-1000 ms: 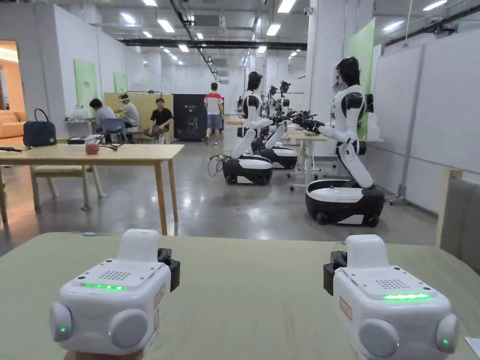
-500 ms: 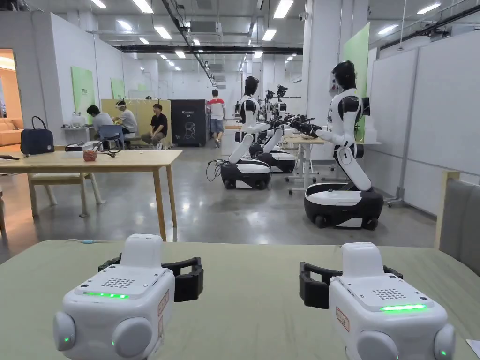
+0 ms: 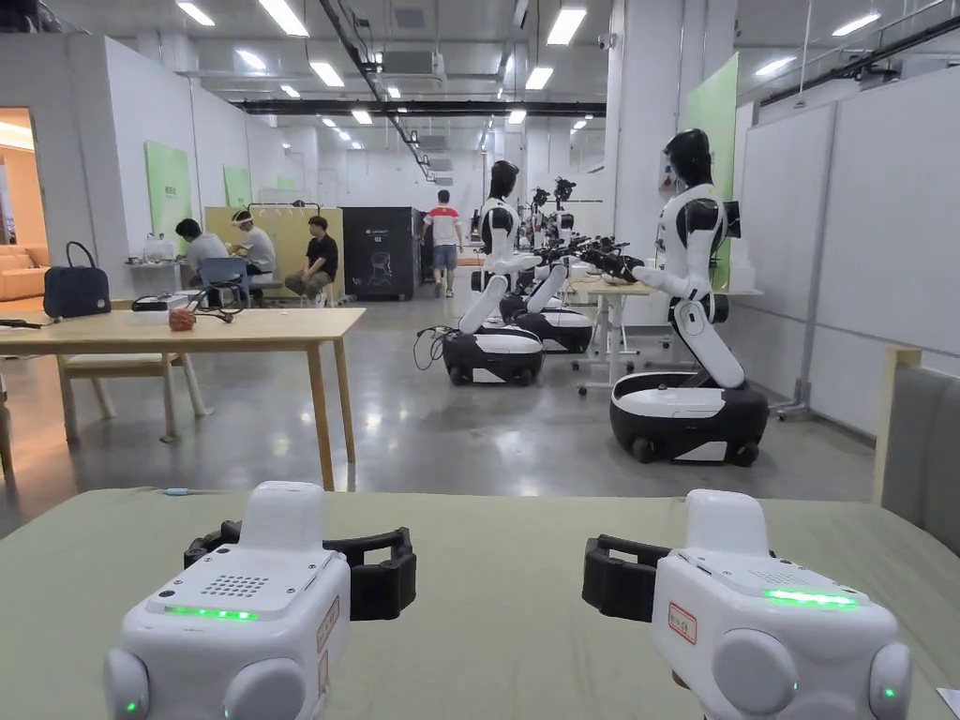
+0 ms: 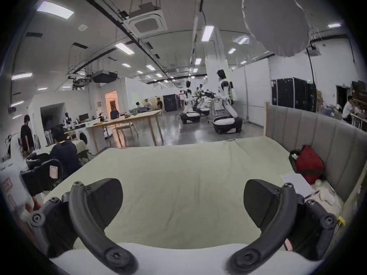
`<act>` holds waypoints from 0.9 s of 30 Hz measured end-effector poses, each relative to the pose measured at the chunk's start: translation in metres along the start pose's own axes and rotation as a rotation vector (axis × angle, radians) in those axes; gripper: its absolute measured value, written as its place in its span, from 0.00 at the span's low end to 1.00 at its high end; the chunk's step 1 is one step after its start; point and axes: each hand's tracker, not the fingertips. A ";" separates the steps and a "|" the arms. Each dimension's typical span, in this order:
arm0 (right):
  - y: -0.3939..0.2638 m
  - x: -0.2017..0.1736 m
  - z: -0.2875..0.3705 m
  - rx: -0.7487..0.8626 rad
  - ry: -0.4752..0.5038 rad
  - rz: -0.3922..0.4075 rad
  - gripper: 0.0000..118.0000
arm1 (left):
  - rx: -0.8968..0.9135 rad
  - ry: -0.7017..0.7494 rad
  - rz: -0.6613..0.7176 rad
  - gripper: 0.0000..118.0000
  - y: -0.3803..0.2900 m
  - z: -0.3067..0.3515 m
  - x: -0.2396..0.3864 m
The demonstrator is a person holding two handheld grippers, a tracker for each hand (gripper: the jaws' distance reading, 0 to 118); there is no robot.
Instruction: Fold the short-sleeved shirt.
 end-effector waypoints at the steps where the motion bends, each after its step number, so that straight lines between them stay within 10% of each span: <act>1: 0.002 -0.002 0.002 -0.010 -0.018 -0.025 1.00 | -0.001 0.001 0.001 1.00 -0.001 0.000 0.000; 27: -0.004 -0.016 0.011 0.051 -0.015 0.045 1.00 | -0.001 -0.003 -0.005 1.00 0.003 0.004 0.002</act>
